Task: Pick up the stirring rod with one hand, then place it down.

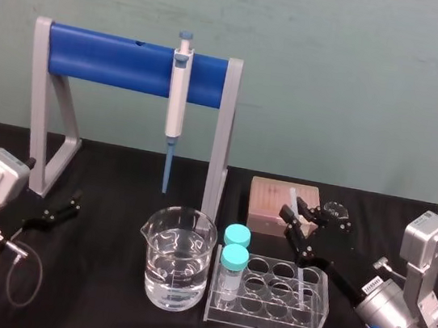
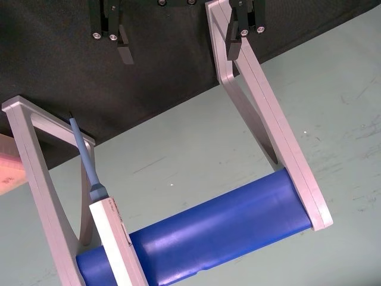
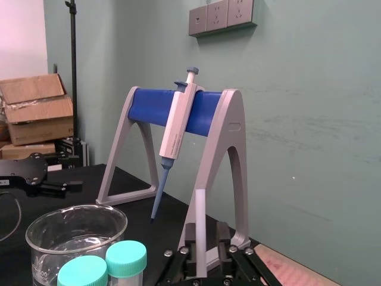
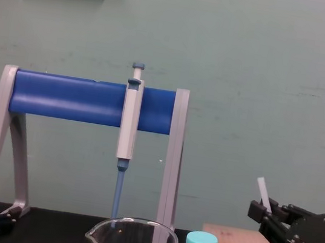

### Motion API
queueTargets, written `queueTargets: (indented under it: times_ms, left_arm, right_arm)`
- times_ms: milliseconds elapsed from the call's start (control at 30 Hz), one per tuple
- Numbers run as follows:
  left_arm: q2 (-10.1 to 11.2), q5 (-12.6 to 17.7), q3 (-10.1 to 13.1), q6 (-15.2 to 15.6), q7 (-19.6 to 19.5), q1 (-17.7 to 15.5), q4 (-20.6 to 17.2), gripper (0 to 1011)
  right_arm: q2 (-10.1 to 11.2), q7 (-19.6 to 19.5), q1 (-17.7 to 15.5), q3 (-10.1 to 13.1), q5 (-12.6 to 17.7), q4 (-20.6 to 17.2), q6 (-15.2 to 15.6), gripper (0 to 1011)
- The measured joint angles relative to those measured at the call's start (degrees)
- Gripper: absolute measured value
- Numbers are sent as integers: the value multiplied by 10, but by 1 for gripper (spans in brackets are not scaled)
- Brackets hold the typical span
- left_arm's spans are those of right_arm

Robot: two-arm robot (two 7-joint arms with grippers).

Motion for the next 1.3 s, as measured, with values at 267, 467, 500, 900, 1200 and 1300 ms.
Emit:
queueTargets:
  times_ms: [267, 467, 500, 900, 1200, 1300]
  left_arm:
    - [0, 0, 0, 0, 0, 0, 0, 1000]
    - [0, 0, 0, 0, 0, 0, 0, 1001]
    - [0, 0, 0, 0, 0, 0, 0, 1000]
    - [0, 0, 0, 0, 0, 0, 0, 1000]
    - [0, 0, 0, 0, 0, 0, 0, 1000]
    - [0, 0, 0, 0, 0, 0, 0, 1000]
  right_arm:
    - [0, 0, 0, 0, 0, 0, 0, 438]
    - [0, 0, 0, 0, 1, 0, -1, 664]
    - [0, 0, 0, 0, 1, 0, -1, 685]
    - [0, 0, 0, 0, 1, 0, -1, 1002]
    - [-1, -11, -2, 3, -5, -10, -11, 1003]
    - [-7, -28, -9, 12, -12, -24, -32, 1003]
